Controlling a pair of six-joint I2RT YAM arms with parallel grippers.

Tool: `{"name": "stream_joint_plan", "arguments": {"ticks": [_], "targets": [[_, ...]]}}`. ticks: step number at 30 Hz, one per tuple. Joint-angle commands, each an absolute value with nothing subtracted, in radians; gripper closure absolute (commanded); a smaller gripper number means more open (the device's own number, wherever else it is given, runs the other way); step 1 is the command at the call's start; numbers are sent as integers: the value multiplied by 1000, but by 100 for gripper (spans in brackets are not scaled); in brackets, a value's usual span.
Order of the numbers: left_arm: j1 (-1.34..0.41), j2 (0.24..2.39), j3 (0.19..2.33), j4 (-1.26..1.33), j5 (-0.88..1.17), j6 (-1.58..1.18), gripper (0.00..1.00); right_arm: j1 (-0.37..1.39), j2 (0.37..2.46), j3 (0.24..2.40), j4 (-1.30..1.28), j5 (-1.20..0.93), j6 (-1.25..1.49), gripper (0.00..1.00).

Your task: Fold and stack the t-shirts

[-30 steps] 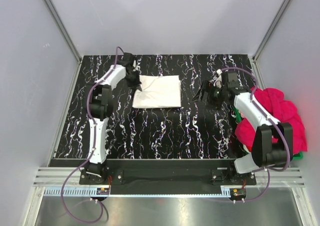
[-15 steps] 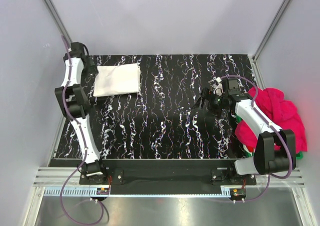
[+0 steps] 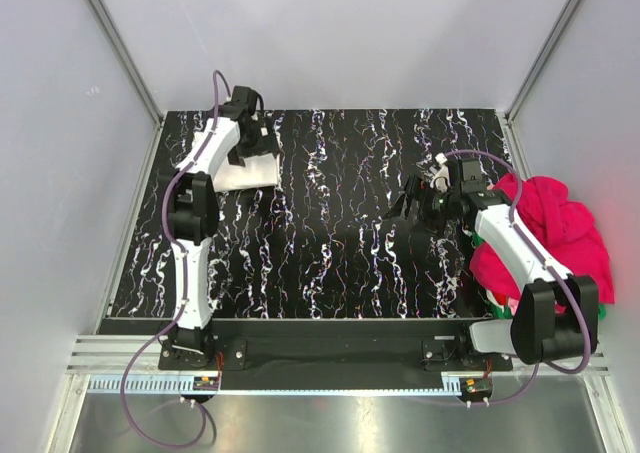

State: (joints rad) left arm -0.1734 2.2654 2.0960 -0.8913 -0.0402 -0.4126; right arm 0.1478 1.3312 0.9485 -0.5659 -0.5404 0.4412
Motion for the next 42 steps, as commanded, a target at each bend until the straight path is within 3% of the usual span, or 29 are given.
{"name": "stream_joint_plan", "arguments": {"ticks": [1, 7, 9, 10, 11, 15, 24, 32, 42], "targets": [[-127, 2332, 2085, -859, -23, -459, 1, 155, 1275, 946, -594, -534, 433, 0], [-83, 2398, 2065, -847, -23, -414, 1, 153, 1262, 937, -603, -532, 434, 0], [-43, 2417, 2045, -815, 68, -391, 10, 153, 1267, 937, -603, -535, 434, 0], [-31, 2424, 2043, -801, 99, -393, 20, 153, 1270, 937, -604, -537, 434, 0], [-17, 2434, 2068, -807, 113, -394, 21, 153, 1276, 936, -603, -538, 434, 0], [-2, 2520, 2213, -891, 110, -385, 7, 153, 1301, 949, -601, -545, 433, 0], [202, 2621, 2332, -842, 279, -357, 7, 153, 1362, 980, -589, -558, 433, 0], [265, 2703, 2477, -749, 322, -416, 4, 153, 1446, 1028, -592, -572, 422, 0], [307, 2714, 2461, -585, 282, -622, 1, 153, 1480, 1014, -578, -549, 413, 0]]}}
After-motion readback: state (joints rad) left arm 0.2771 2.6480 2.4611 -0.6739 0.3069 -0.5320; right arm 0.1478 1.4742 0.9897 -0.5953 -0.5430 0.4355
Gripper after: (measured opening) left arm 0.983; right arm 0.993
